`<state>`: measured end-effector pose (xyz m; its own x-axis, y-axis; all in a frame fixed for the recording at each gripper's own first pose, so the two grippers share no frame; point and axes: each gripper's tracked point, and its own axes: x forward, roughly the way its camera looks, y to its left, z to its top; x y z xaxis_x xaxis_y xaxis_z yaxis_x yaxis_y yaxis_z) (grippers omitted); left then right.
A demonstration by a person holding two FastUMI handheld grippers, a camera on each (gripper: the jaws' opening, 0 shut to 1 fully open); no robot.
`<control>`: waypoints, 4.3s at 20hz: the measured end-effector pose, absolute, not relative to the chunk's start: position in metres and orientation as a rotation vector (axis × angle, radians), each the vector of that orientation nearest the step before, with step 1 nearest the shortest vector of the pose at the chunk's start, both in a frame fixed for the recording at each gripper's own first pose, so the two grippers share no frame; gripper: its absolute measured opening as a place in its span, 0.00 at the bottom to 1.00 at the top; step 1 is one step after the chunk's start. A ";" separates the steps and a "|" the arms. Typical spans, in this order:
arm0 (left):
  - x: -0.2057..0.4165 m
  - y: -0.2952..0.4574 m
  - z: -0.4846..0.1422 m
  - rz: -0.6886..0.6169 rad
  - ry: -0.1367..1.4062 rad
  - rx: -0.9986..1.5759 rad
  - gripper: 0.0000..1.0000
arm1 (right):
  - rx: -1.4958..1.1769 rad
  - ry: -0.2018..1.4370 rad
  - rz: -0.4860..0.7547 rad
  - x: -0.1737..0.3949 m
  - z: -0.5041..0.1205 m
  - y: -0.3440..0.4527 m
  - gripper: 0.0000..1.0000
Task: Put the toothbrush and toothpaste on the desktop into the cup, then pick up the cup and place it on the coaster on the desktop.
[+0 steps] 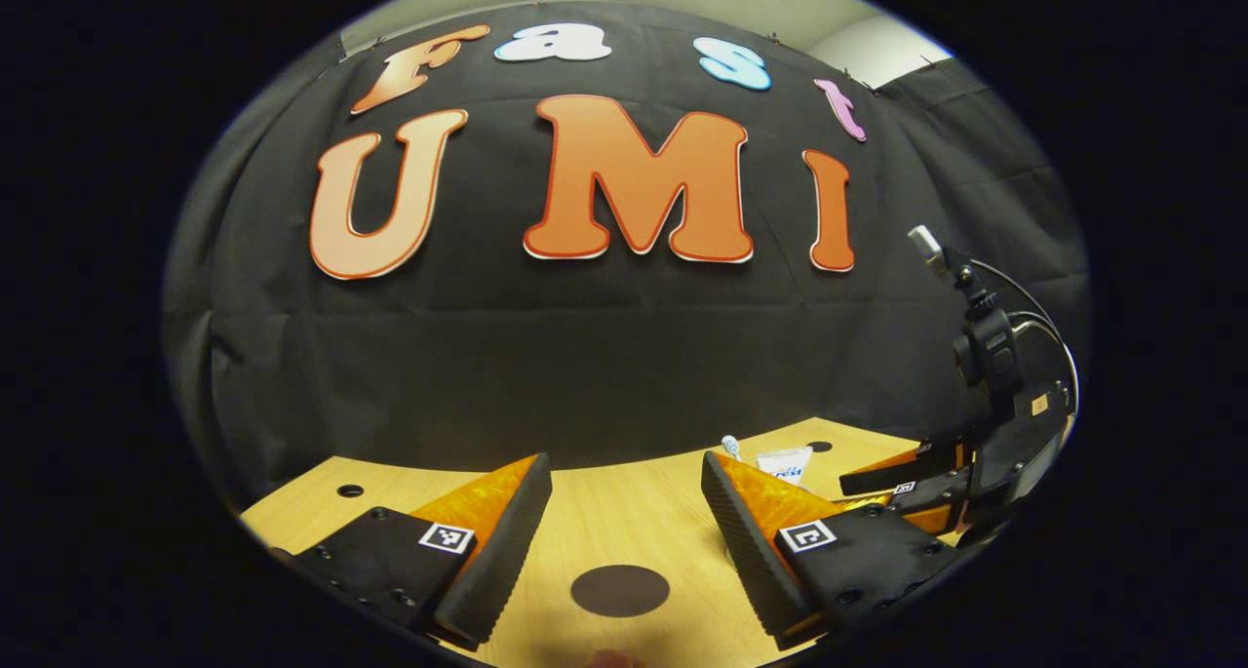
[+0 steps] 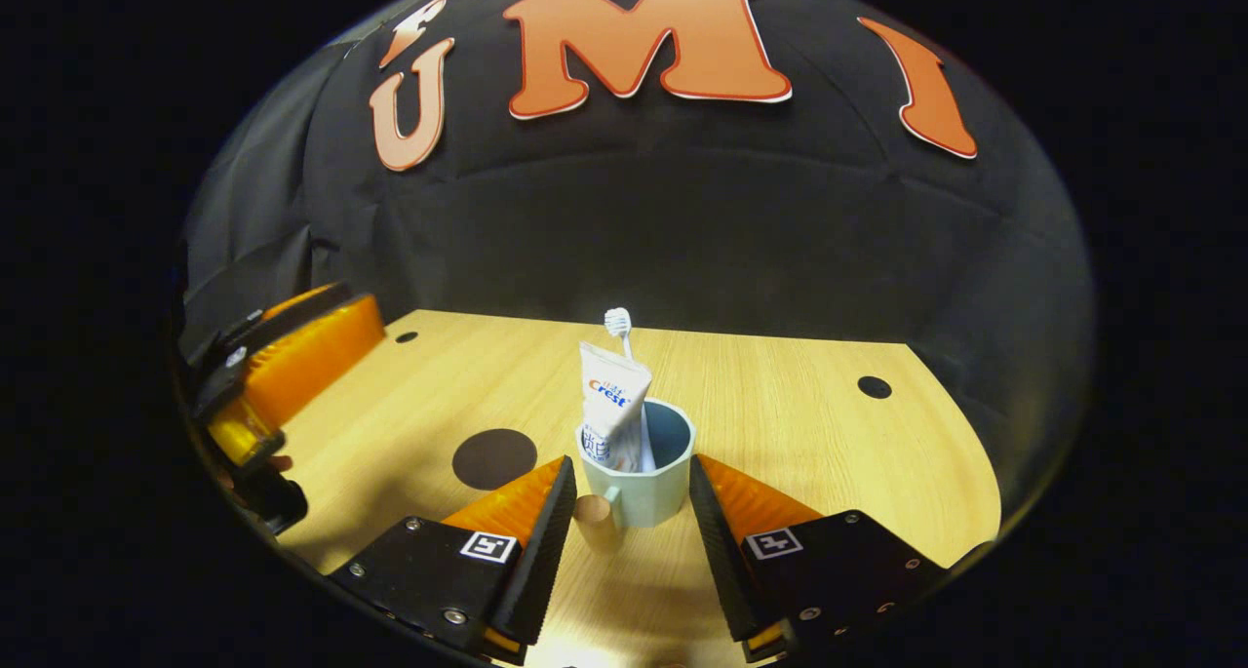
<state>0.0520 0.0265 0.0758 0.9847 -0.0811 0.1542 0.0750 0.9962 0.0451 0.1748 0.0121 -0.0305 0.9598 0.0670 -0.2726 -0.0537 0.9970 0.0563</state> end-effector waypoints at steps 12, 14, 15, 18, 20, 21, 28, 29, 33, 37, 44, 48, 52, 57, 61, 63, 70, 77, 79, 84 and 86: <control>0.034 0.067 0.062 -0.015 -0.158 0.016 0.98 | 0.087 0.545 0.076 0.174 -0.043 0.022 0.71; 0.035 0.069 0.062 -0.012 -0.161 0.011 0.98 | 0.074 0.582 0.074 0.171 -0.046 0.023 0.71; 0.035 0.070 0.061 -0.012 -0.160 0.009 0.98 | 0.060 0.606 0.074 0.170 -0.050 0.022 0.71; 0.037 0.071 0.057 -0.018 -0.154 -0.003 0.98 | 0.092 0.667 0.061 0.170 -0.056 0.022 0.71; 0.039 0.072 0.053 -0.021 -0.147 -0.010 0.98 | 0.104 0.705 0.046 0.172 -0.057 0.021 0.71; 0.039 0.072 0.050 -0.021 -0.140 -0.013 0.98 | 0.100 0.728 0.040 0.173 -0.058 0.021 0.71; 0.041 0.077 0.039 -0.017 -0.125 -0.027 0.98 | 0.022 0.811 -0.017 0.194 -0.079 0.021 0.76; 0.041 0.076 0.038 -0.018 -0.122 -0.032 0.98 | 0.031 0.829 -0.014 0.194 -0.081 0.022 0.69; 0.043 0.072 0.025 -0.031 -0.092 -0.049 0.98 | 0.057 0.853 -0.015 0.195 -0.086 0.019 0.62; 0.048 0.075 0.020 -0.027 -0.070 -0.054 0.98 | 0.088 0.891 -0.030 0.194 -0.089 0.011 0.40; 0.048 0.081 0.017 -0.007 -0.068 -0.044 0.98 | 0.081 0.846 -0.025 0.195 -0.091 0.012 0.23; 0.046 0.084 0.021 0.008 -0.081 -0.038 0.98 | 0.083 0.809 0.004 0.199 -0.083 0.010 0.22; 0.043 0.093 0.028 0.033 -0.111 -0.034 0.98 | 0.063 0.774 0.039 0.204 -0.081 0.012 0.22; 0.037 0.102 0.037 0.065 -0.143 -0.028 0.96 | 0.029 0.744 0.096 0.208 -0.079 0.014 0.22; 0.031 0.115 0.043 0.105 -0.171 -0.021 0.98 | 0.023 0.740 0.159 0.210 -0.079 0.017 0.22; 0.030 0.121 0.045 0.124 -0.180 -0.019 0.99 | 0.009 0.736 0.180 0.212 -0.080 0.015 0.22; 0.025 0.132 0.049 0.155 -0.203 -0.017 0.99 | -0.035 0.743 0.241 0.213 -0.078 0.009 0.22; 0.022 0.139 0.052 0.180 -0.212 -0.009 0.98 | -0.070 0.776 0.255 0.213 -0.076 0.006 0.22; 0.021 0.142 0.052 0.182 -0.218 -0.016 0.99 | -0.086 0.787 0.255 0.213 -0.076 0.003 0.22; 0.024 0.142 0.045 0.183 -0.192 -0.015 0.99 | -0.119 0.809 0.242 0.213 -0.076 -0.002 0.22; 0.024 0.142 0.044 0.182 -0.193 -0.017 0.99 | -0.119 0.816 0.239 0.214 -0.074 -0.003 0.22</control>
<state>0.0239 0.1421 0.0441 0.9652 0.1810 0.1888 -0.1778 0.9835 -0.0342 0.2141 -0.0026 -0.0739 0.6605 0.1649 -0.7325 -0.2561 0.9666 -0.0133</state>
